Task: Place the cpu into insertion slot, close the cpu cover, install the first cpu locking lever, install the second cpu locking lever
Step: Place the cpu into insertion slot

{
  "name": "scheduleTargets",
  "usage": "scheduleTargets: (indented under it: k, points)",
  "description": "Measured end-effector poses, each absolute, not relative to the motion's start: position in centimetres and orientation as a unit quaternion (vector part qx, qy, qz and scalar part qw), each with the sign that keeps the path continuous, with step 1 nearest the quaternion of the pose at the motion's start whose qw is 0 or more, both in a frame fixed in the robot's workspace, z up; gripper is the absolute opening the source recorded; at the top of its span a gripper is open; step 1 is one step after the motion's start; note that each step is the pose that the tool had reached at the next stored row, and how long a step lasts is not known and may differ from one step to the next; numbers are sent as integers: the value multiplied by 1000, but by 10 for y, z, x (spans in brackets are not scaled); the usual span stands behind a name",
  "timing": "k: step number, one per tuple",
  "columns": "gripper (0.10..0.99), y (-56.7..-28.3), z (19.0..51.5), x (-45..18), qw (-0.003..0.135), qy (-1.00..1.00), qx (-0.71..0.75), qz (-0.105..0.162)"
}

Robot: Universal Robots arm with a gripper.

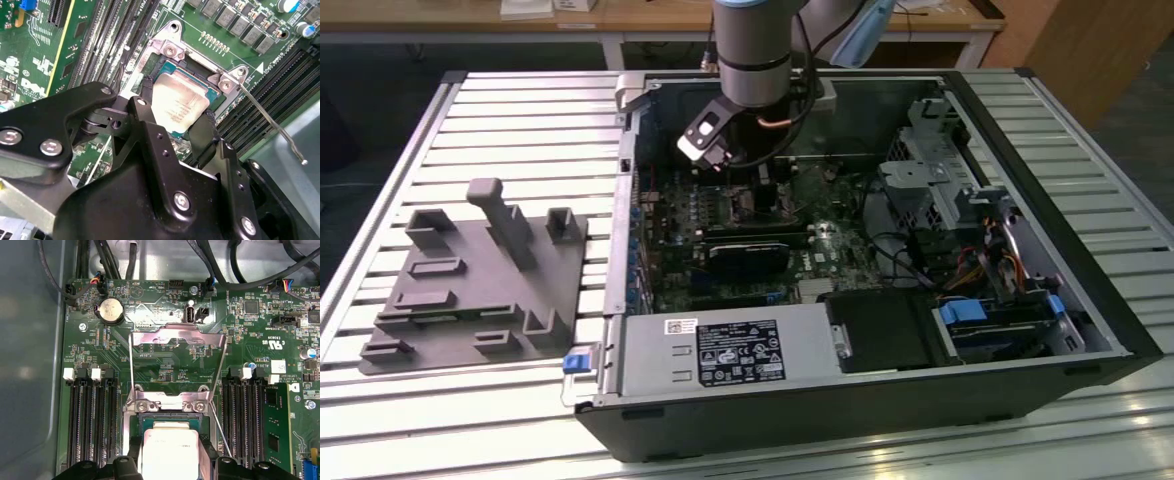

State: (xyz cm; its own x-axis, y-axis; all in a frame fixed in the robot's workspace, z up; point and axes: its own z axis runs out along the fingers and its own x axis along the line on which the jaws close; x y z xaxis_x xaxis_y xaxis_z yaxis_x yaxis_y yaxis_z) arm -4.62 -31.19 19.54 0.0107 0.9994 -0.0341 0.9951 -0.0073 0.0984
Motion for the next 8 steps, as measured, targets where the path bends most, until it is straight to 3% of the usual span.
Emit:
scheduleTargets:
  k: [8]
  points:
    - [533,-312,198,-46,47,706,706,23]
